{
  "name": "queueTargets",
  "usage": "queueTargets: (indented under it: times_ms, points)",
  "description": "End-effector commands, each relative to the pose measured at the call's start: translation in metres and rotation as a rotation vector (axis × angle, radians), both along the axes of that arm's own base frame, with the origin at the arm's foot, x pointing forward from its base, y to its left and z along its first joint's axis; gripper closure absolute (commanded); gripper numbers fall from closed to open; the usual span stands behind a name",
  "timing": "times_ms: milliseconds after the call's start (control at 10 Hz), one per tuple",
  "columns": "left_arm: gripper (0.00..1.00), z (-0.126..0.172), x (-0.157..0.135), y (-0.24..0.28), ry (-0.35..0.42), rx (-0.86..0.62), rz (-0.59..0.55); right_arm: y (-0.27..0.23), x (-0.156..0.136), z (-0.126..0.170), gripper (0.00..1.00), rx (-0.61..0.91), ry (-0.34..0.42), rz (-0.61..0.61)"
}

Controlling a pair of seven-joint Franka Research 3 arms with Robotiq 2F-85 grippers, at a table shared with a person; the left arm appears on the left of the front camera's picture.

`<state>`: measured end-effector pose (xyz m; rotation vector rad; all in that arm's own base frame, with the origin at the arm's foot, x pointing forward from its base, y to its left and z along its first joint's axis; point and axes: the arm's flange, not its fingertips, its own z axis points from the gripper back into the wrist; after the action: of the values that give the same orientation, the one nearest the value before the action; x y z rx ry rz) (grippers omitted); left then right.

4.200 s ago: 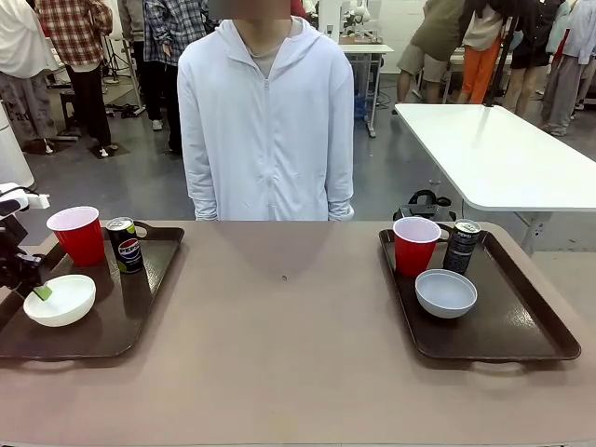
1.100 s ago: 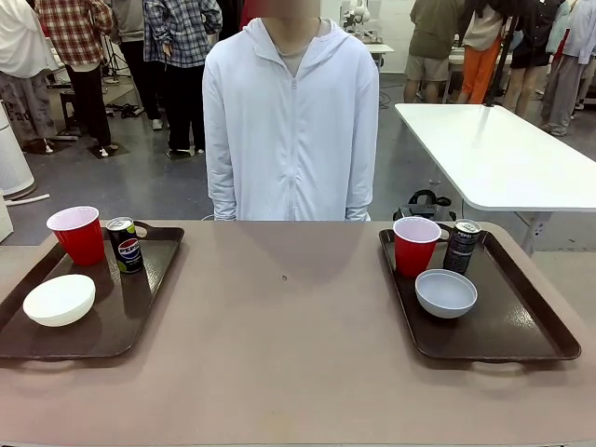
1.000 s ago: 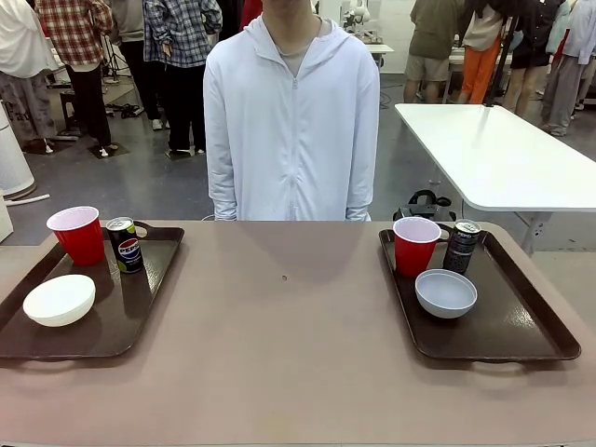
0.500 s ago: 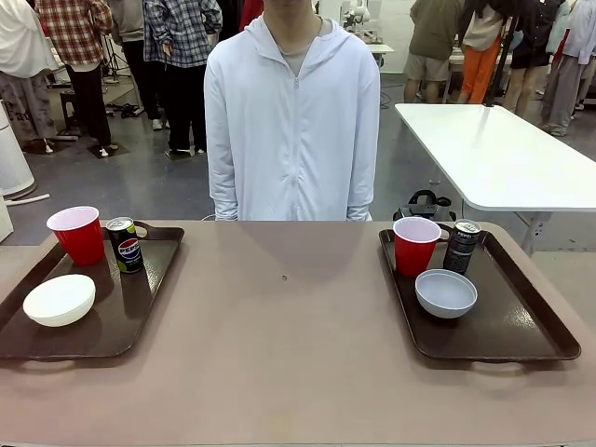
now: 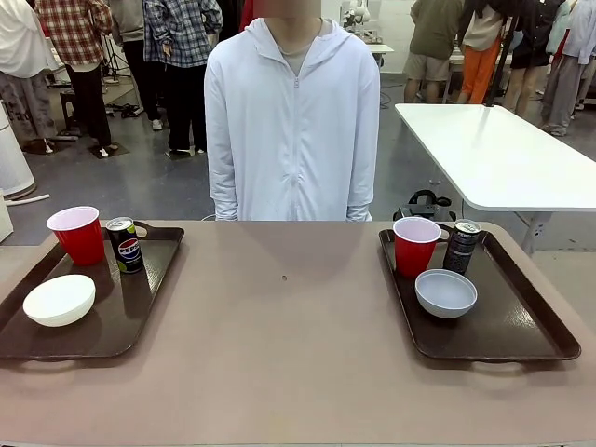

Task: Prepare tableware on both trays.
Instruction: Pick up a Picnic Bowl from the table and place it on a Handle tray.

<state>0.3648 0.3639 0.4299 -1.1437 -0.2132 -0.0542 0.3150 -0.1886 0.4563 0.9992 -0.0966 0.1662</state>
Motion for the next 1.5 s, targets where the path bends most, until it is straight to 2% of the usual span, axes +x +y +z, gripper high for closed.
queueTargets:
  times_ms: [0, 100, 200, 1400]
  points:
    - [0.0, 0.0055, -0.0015, 0.0056, 0.028, 0.007, -0.034, 0.0019, 0.0006, 0.0014, 0.0, 0.024, -0.008, -0.008]
    - [0.0, 0.0068, -0.005, 0.003, 0.064, 0.062, -0.084, 0.0019, 0.0006, 0.0014, 0.0, 0.024, -0.008, -0.008]
    - [0.0, 0.0012, -0.0008, 0.0018, 0.003, 0.002, -0.003, 0.0019, 0.0006, 0.0014, 0.0, 0.024, -0.008, -0.008]
    - [0.0, 0.0012, -0.0008, 0.0018, 0.003, 0.002, -0.003, 0.0019, 0.0006, 0.0014, 0.0, 0.024, -0.008, -0.008]
